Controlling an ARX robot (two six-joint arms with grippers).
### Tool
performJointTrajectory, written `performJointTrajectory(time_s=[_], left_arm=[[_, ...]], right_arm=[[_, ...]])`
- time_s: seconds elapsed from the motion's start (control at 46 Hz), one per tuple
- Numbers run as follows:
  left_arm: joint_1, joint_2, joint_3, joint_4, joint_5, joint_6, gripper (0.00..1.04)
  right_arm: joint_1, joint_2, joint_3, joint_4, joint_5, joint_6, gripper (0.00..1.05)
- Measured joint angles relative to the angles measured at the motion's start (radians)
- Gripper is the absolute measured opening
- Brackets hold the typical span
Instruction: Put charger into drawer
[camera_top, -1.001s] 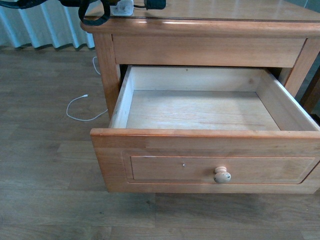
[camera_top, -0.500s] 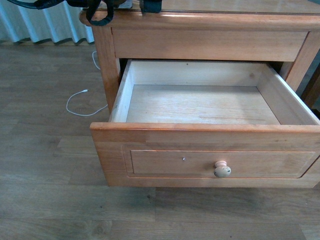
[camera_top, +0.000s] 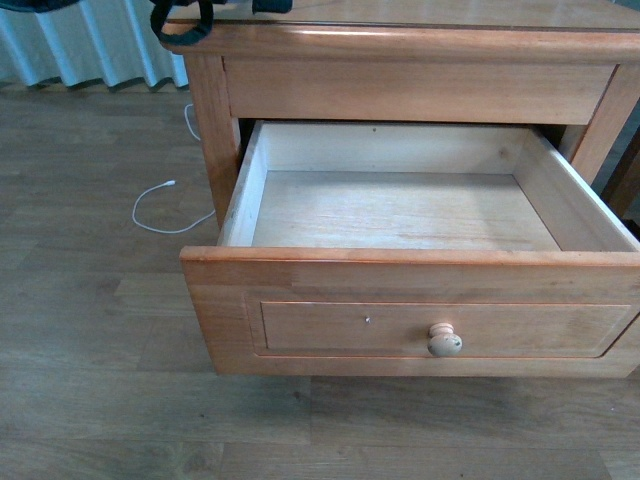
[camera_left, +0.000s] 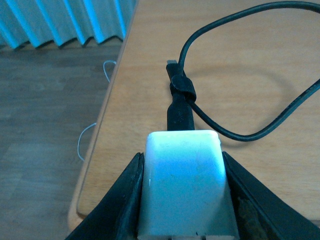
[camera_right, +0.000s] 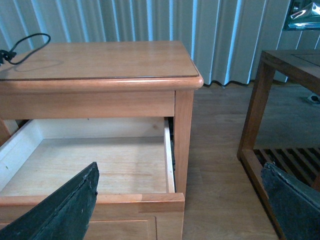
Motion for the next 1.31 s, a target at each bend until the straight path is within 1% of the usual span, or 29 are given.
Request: performJointTrajectory(time_s=[0.218, 0.305, 0.348, 0.479, 0.653, 0.805, 0.936, 1.132, 1.306], left_arm=[[-0.025, -0.172, -0.116, 0.027, 0.053, 0.031, 0.4], [-0.039, -0.232, -0.167, 0.029, 0.085, 0.052, 0.4], [-0.054, -0.272, -0.212, 0.028, 0.116, 0.076, 0.4], [-0.09, -0.335, -0.294, 0.002, 0.187, 0.135, 0.4], [-0.138, -0.38, -0.355, -0.054, 0.249, 0.206, 0.4], [-0.164, -0.375, -0.38, -0.079, 0.282, 0.242, 0.4], [-0.175, -0.336, -0.381, -0.078, 0.28, 0.25, 0.4], [-0.188, -0.182, -0.358, -0.064, 0.27, 0.248, 0.4], [-0.195, -0.046, -0.288, -0.064, 0.272, 0.228, 0.4]], right_arm=[[0.0, 0.0, 0.0, 0.0, 0.0, 0.0, 0.96], [0.0, 0.0, 0.0, 0.0, 0.0, 0.0, 0.96], [0.0, 0.0, 0.0, 0.0, 0.0, 0.0, 0.96], [0.0, 0.0, 0.0, 0.0, 0.0, 0.0, 0.96], [0.0, 0.0, 0.0, 0.0, 0.0, 0.0, 0.96], [0.0, 0.0, 0.0, 0.0, 0.0, 0.0, 0.96], [0.0, 0.0, 0.0, 0.0, 0.0, 0.0, 0.96], [0.0, 0.0, 0.0, 0.0, 0.0, 0.0, 0.96], [0.0, 0.0, 0.0, 0.0, 0.0, 0.0, 0.96]])
